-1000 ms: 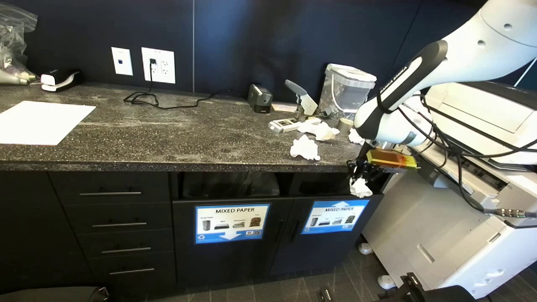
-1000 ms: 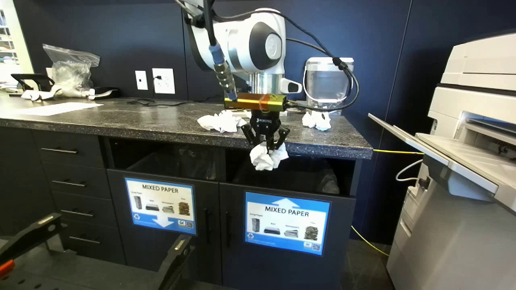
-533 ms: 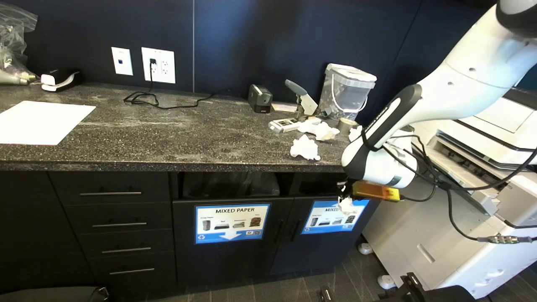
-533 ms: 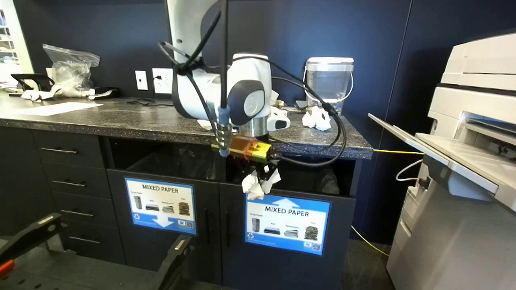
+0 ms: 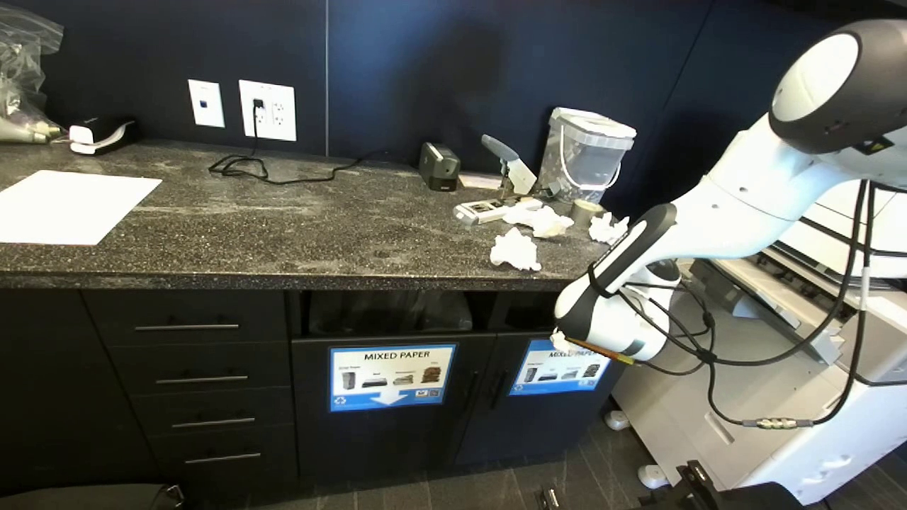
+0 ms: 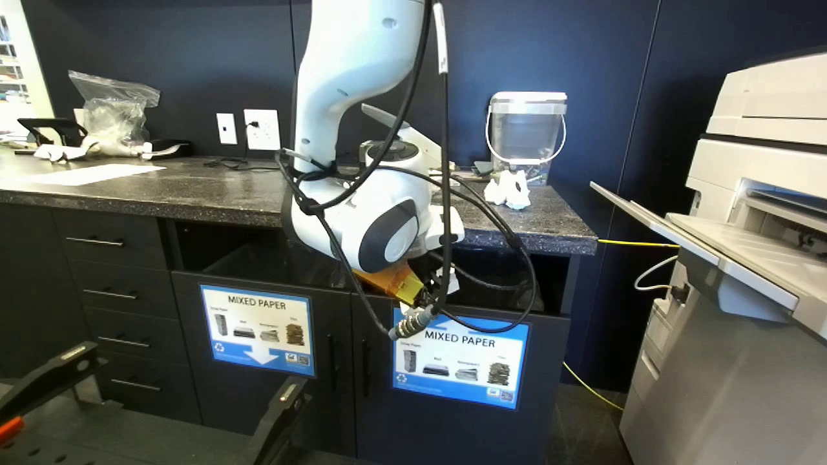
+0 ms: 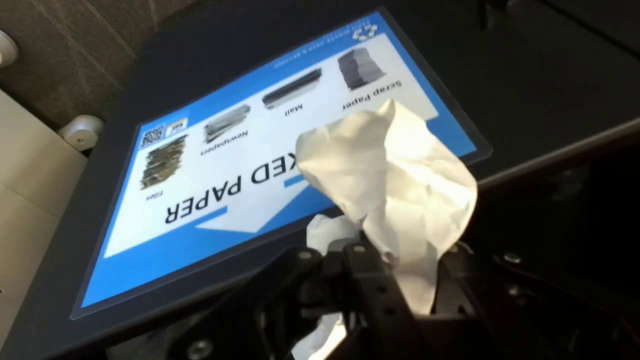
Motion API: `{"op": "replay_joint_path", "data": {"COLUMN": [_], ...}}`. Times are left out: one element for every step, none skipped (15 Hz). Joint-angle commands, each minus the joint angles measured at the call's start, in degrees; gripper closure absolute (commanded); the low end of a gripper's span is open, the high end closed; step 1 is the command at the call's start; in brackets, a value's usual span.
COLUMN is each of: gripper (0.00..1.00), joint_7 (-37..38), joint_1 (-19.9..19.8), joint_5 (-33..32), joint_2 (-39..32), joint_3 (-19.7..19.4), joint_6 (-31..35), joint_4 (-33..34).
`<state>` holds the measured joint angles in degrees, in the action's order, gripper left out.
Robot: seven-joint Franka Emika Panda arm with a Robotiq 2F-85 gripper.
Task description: Put the papers in the bin to the right
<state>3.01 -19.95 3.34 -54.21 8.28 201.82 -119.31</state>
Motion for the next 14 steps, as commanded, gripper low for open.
{"op": "replay_joint_path", "data": {"gripper": [0.82,0.82,0.82,0.82,0.82,0.82,0.81,0.81,0.81,0.81,0.81,0.81,0.82,0.81], "joint_7": [4.68,6.2,7.86,9.35,10.65,11.42,12.47,13.54,14.53,15.86,17.14,18.36,19.31,20.06], "joint_1": [-2.94,-3.91,-4.89,-5.75,-6.39,-7.29,-7.99,-8.81,-9.55,-10.24,-11.14,-11.99,-12.6,-12.77], "joint_5": [-3.23,-3.91,-4.63,-5.47,-6.17,-7.31,-8.15,-9.08,-9.87,-10.07,-10.75,-11.73,-12.69,-13.25], "joint_2": [-4.88,-5.77,-6.88,-8.01,-9.22,-10.74,-12.25,-14.13,-15.78,-17.67,-19.31,-21.05,-22.81,-24.02], "joint_3": [2.53,3.34,4.16,4.84,5.32,5.85,6.24,6.8,7.39,7.98,8.85,9.75,10.54,11.08], "joint_6": [6.92,8.16,9.42,10.33,11.19,11.46,11.93,12.29,12.41,13.11,13.33,13.7,14.01,14.22], "joint_4": [6.16,7.32,8.53,9.67,10.76,11.59,12.59,14.06,15.6,17.44,19.09,20.83,22.7,24.36]}}
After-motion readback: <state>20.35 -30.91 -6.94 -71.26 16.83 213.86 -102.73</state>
